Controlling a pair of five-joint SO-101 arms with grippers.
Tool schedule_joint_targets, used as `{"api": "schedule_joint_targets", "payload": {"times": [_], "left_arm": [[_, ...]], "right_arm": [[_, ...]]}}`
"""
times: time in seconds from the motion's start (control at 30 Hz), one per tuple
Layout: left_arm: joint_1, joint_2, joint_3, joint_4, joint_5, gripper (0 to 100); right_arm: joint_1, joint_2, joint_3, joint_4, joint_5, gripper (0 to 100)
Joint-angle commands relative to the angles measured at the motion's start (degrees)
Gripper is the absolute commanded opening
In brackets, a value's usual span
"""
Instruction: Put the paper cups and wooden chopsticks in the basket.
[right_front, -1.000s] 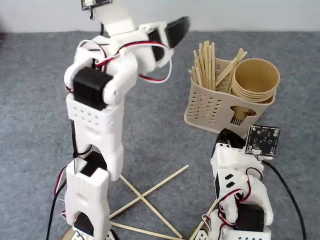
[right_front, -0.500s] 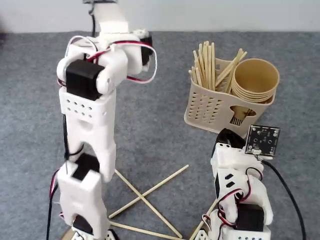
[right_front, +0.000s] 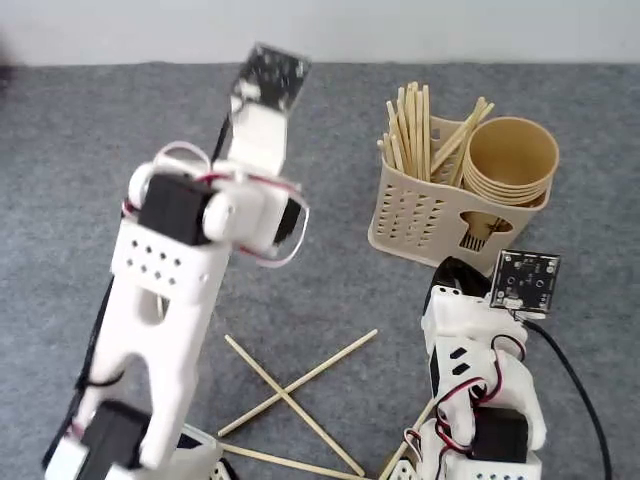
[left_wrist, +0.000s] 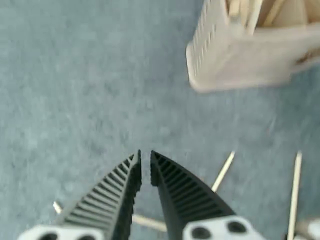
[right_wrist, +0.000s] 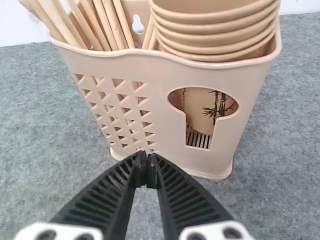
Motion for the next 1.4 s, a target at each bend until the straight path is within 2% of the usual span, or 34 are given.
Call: {"api": "schedule_joint_targets", "payload": {"times": [0.0, 0.2, 0.43, 0.57, 0.87, 1.03, 1.37], "left_arm": [[0.4, -6.3, 9.4, 1.0, -4.0, 3], [5.2, -7.5, 25.6, 1.0, -4.7, 4], [11.3, -7.8, 42.0, -4.4, -4.5, 19], [15.8, -7.9, 50.1, -7.4, -4.5, 21], [18.7, -7.8, 51.1, -9.1, -4.9, 22], [18.7, -7.3, 53.1, -11.5, -11.4, 22], [18.6, -7.2, 62.1, -22.7, -19.0, 22]], "right_arm": [[0.6, -1.2, -0.7, -1.3, 0.0, 0.9], [3.3, -1.2, -0.7, -2.7, -0.4, 0.9], [6.9, -1.2, -1.6, -3.2, -0.5, 0.9], [7.0, -1.2, -1.6, -3.2, -0.5, 0.9], [9.3, -1.2, -1.6, -4.0, -0.5, 0.9], [9.4, -1.2, -1.6, -4.0, -0.5, 0.9], [9.4, -1.2, -1.7, -4.0, -0.5, 0.9]]}}
